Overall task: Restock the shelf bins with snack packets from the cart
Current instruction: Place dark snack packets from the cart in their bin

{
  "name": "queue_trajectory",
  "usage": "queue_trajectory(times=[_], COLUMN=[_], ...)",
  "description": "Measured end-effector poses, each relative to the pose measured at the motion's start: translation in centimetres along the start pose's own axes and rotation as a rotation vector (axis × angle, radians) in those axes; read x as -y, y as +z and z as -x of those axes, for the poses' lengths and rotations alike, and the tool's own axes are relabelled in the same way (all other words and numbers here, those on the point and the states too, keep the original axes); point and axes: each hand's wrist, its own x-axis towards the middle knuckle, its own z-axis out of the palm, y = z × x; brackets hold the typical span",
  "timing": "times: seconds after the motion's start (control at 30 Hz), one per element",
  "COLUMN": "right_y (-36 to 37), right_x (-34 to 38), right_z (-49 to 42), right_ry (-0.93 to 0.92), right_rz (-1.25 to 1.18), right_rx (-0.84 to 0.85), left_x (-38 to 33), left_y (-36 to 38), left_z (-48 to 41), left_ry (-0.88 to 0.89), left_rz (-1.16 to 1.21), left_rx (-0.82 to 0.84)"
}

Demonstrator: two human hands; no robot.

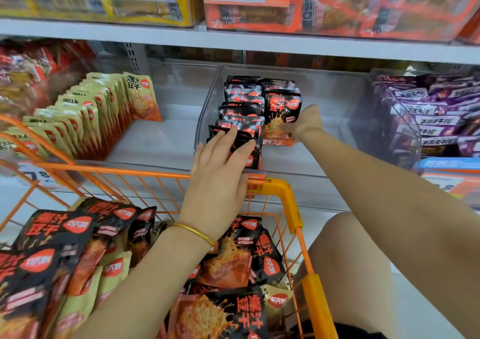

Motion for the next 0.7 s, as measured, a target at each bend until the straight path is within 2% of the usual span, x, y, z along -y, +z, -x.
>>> queue_trajectory(times=[0.07,0.13,0.2,0.23,0.3,0.37,0.43,0.5,0.6,0.7], right_y=[-1.1,-2.6,-4.2,-4.8,-5.2,-3.9,-1.6,-0.2,0.7,1.0], right_x=[0.3,0.8,1.1,1.0,0.5,-0.4,-1.2,-1.4,-1.9,-2.2], right_z=[0.8,3.1,7.6,10.5,16.2,19.4,20.4,20.7,20.9,20.6], right_ry=[-0.050,-0.193,-0.347,-0.420,-0.538,-0.675,-0.805,-0.817,-0.745,-0.686], right_rz=[-0.004,-0.030,-0.145,-0.198,-0.181,0.119,0.587,0.898,1.022,0.967], right_rx=[-0.023,-0.055,-0.012,0.089,0.400,0.636,0.737,0.810,0.909,0.894], left_x=[-0.6,-1.0,-0.7,-0.5,0.0,0.3,0.5,0.9,1.6,2.0], left_y=[-1.1,-2.4,-3.1,-3.4,-3.6,-3.6,-3.3,-3.1,-2.7,-2.7], left_z=[-0.1,-0.2,0.2,0.6,1.7,2.6,3.1,3.3,3.8,4.2], left_ry=[-0.014,-0.030,-0.055,-0.080,-0.134,-0.168,-0.197,-0.245,-0.314,-0.350], left_rz=[-0.007,-0.021,0.038,0.086,0.110,0.050,0.018,0.000,0.018,0.060], left_rx=[-0.045,-0.072,-0.021,0.037,0.181,0.312,0.400,0.456,0.529,0.590])
